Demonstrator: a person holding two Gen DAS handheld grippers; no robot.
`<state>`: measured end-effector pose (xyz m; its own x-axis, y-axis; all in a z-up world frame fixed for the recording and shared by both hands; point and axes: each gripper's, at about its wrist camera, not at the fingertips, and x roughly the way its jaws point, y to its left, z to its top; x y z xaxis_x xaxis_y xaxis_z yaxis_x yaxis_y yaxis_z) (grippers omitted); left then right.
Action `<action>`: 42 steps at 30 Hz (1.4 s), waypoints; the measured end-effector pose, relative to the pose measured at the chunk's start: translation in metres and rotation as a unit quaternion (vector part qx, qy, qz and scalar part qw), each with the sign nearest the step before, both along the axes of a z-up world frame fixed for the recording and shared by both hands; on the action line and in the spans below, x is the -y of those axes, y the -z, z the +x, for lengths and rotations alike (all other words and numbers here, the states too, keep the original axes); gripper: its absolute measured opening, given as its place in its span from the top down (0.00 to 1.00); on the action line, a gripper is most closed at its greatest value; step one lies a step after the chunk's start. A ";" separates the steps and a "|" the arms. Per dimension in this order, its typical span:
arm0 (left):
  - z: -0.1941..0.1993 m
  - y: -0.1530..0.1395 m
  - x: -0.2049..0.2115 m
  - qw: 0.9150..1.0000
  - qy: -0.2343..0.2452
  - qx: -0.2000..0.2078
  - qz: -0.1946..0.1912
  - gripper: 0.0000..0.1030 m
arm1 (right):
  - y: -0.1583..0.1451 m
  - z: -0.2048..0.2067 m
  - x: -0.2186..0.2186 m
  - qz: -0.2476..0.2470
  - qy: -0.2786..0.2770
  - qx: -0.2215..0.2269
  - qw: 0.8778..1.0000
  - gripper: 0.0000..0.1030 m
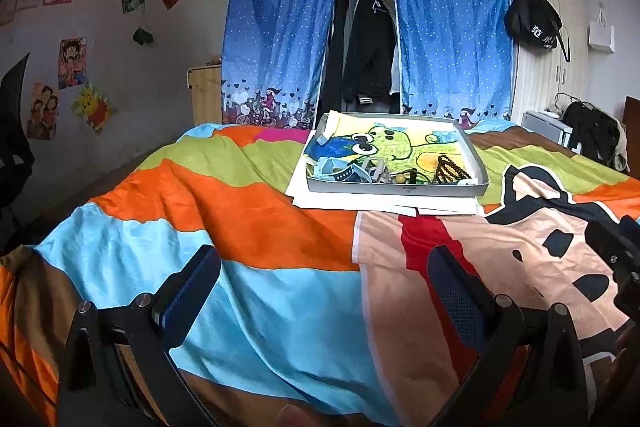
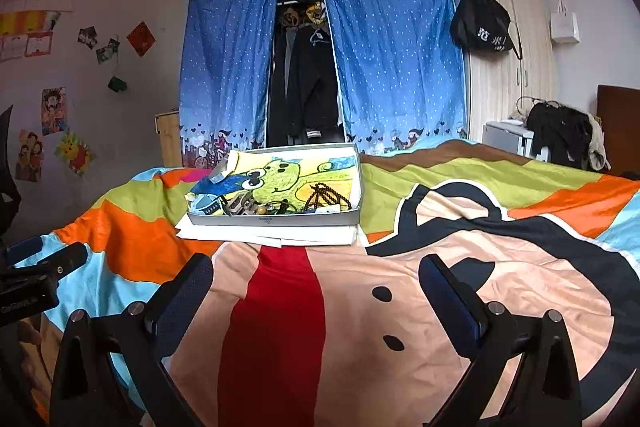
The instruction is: Organize jewelry
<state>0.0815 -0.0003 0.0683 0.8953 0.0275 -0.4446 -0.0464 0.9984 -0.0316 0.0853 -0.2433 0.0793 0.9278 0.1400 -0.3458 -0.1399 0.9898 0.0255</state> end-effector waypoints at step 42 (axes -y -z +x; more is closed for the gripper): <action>-0.017 0.007 0.002 1.000 0.011 0.015 0.008 0.01 | 0.005 -0.017 0.001 -0.009 0.000 0.015 1.000 0.00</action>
